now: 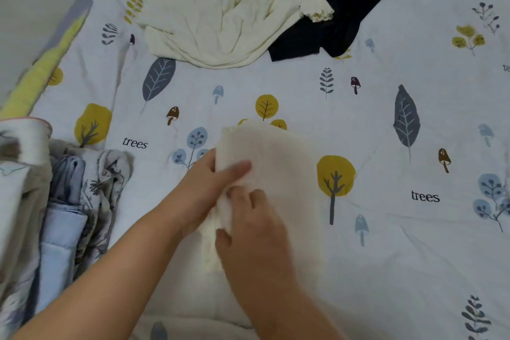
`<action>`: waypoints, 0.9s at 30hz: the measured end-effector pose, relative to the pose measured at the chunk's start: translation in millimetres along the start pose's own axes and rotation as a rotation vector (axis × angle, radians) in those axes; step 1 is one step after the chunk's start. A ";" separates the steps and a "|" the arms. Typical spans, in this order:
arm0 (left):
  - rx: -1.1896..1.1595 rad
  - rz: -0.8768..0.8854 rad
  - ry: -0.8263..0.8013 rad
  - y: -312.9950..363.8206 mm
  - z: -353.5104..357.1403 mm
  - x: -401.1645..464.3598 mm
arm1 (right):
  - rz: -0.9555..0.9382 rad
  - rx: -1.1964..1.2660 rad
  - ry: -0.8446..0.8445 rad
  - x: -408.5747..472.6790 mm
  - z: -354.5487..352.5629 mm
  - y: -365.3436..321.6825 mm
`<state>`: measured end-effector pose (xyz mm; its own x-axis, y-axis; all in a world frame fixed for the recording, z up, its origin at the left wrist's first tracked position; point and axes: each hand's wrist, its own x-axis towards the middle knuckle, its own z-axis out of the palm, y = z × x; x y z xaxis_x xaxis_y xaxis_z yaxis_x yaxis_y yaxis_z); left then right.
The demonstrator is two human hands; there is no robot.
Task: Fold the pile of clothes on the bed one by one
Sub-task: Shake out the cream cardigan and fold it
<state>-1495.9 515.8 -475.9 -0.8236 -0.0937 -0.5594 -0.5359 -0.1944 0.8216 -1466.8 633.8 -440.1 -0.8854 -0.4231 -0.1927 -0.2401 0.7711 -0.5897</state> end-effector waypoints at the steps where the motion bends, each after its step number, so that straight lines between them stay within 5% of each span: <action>1: 0.116 0.002 0.062 -3.3 -5.1 2.1 | -0.015 0.068 -0.071 -1.6 4.6 1.3; 3: 0.156 -0.031 0.138 -10.5 -18.5 7.5 | -0.073 0.089 -0.112 -4.8 5.8 5.9; 6: 0.092 -0.064 0.123 -17.3 -35.1 9.7 | 0.030 0.030 0.145 -3.1 4.4 31.9; 7: 0.166 -0.056 0.142 -19.4 -36.3 10.7 | 0.092 -0.033 0.109 -2.0 5.1 39.6; 12: 0.872 0.047 0.581 -29.5 -10.5 7.8 | 0.152 -0.348 -0.190 -17.5 31.1 55.9; 16: 1.265 0.297 0.436 -64.3 -0.1 -8.7 | 0.113 -0.416 -0.142 -27.2 43.0 64.9; 20: 1.169 0.208 0.263 -93.3 -19.9 -0.3 | 0.120 -0.409 -0.125 -26.9 46.5 80.7; 24: 1.046 0.234 0.240 -89.1 -21.3 5.6 | 0.081 -0.404 -0.094 -24.4 50.2 83.4; 27: 0.890 0.193 0.358 -80.2 -17.5 -1.9 | 0.091 -0.175 -0.030 -23.0 42.4 93.1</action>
<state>-1448.2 514.5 -542.6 -0.8853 -0.3664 -0.2863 -0.4637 0.6493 0.6028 -1451.9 695.1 -523.8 -0.8950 -0.3599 -0.2635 -0.2277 0.8766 -0.4240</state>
